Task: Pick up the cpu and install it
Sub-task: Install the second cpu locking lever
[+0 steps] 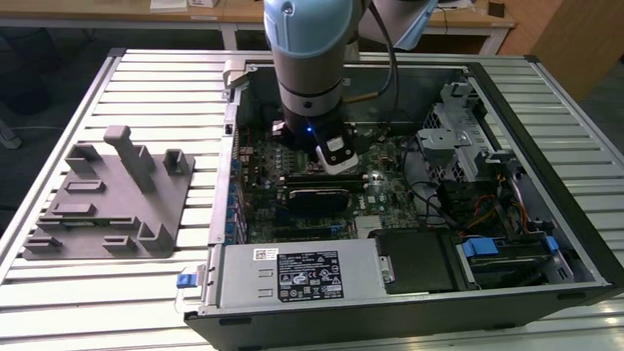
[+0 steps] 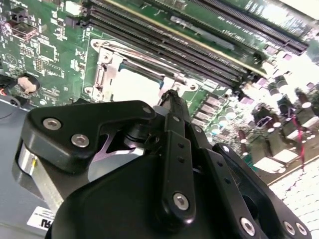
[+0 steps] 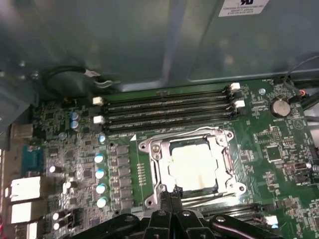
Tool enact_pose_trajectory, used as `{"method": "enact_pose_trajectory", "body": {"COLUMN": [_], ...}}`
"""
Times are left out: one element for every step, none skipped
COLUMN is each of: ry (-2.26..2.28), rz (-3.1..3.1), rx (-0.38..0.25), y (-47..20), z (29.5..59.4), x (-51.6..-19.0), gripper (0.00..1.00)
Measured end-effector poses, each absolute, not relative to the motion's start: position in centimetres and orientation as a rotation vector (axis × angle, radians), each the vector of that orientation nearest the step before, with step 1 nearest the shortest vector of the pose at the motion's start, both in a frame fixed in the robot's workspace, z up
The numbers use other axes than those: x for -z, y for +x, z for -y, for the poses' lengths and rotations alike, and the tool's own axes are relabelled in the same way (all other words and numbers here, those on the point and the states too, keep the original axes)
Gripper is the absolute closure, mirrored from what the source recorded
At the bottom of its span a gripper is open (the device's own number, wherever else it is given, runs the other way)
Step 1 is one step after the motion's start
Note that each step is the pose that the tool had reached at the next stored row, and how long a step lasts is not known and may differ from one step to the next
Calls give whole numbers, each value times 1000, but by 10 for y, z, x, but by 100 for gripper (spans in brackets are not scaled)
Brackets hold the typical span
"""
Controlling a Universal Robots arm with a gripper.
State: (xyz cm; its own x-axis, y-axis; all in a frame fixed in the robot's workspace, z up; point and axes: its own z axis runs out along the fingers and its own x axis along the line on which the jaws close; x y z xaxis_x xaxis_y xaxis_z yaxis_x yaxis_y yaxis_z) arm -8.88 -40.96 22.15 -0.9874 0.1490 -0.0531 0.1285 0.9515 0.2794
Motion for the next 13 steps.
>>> {"method": "enact_pose_trajectory", "body": {"ry": [218,219,221,223,225,228,231,235,238,241,244,247,249], "rz": [-3030,-3030,-3030,-3030,-3030,-3030,-3030,-3030,-3029,-3029,-3029,-3029,-3029], "rx": [-424,-422,-419,-416,-413,-410,-406,-402,-397,-391,-385,-379,-373], "y": [-88,-87,-87,-86,-85,-84,-83,-81,-80,-78,-77,-76,-74], "z": [408,406,404,403,402,400,399,399,398,397,396,396,395], "x": [-222,-221,-221,-222,-222,-222,-221,-221,-221,-221,-221,-222,-222], "gripper": [89,89,89,89,89,89,89,89,89,89,89,89,89]}}
